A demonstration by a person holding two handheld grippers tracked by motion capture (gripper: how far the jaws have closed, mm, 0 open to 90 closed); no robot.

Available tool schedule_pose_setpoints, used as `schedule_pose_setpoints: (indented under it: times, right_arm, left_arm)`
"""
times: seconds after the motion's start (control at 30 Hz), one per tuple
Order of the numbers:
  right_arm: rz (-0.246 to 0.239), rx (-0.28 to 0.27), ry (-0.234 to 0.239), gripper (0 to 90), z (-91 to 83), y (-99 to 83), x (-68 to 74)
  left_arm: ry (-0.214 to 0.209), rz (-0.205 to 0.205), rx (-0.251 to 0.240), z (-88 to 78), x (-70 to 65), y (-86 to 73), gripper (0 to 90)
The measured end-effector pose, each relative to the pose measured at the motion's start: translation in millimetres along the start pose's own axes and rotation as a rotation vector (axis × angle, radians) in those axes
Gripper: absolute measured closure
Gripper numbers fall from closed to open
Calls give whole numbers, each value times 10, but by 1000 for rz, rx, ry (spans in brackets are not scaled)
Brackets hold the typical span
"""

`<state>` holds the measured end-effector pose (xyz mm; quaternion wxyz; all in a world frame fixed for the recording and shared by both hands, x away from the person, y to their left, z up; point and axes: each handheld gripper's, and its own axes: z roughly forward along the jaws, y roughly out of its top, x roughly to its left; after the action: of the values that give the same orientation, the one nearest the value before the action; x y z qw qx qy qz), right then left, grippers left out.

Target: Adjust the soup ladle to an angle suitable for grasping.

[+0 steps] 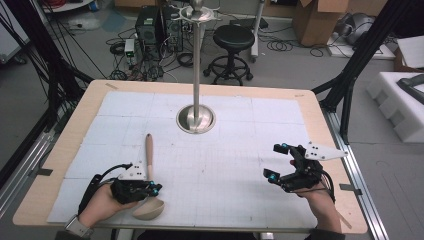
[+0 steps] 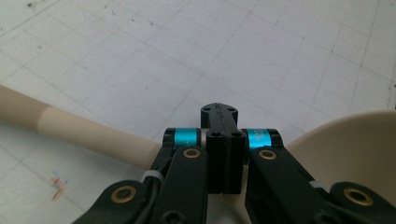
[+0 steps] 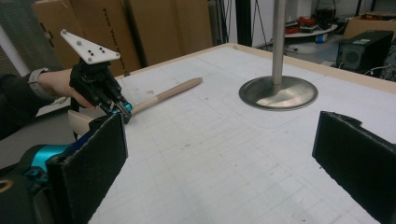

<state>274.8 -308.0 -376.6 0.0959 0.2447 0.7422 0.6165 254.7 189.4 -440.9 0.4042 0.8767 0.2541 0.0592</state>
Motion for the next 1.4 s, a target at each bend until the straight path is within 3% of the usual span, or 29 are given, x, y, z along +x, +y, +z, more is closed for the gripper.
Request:
schedule_pose_setpoints:
  times: [0.23,0.4,0.5,0.63,0.83,0.9,0.97,1.07,1.23,1.4]
  right_arm:
    - [-1,3,1,22,12,-1,1]
    - [1,4,-1,22,15,2,0]
    - [5,0,-1,22,15,3,1]
    - [-1,3,0,22,23,2,-6]
    - [2,4,7,22,37,5,-11]
    - [6,0,8,22,38,7,-11]
    - [3,-1,8,22,39,8,-13]
    - [2,3,10,22,43,9,-11]
    - [1,1,12,22,45,7,-21]
    - [5,2,18,22,50,3,-15]
  left_arm:
    - [-3,12,-1,-4,-4,-28,900]
    - [-4,-4,-20,-31,28,-25,900]
    - [19,-9,-63,-123,91,-7,899]
    - [90,-9,-109,-279,250,57,899]
    - [170,-95,-144,-374,594,145,899]
    - [198,-115,-140,-344,703,160,899]
    - [196,-141,-152,-297,819,152,899]
    - [224,-204,-157,-226,982,130,900]
    - [266,-277,-166,-129,1158,90,900]
    - [306,-317,-155,-55,1249,65,900]
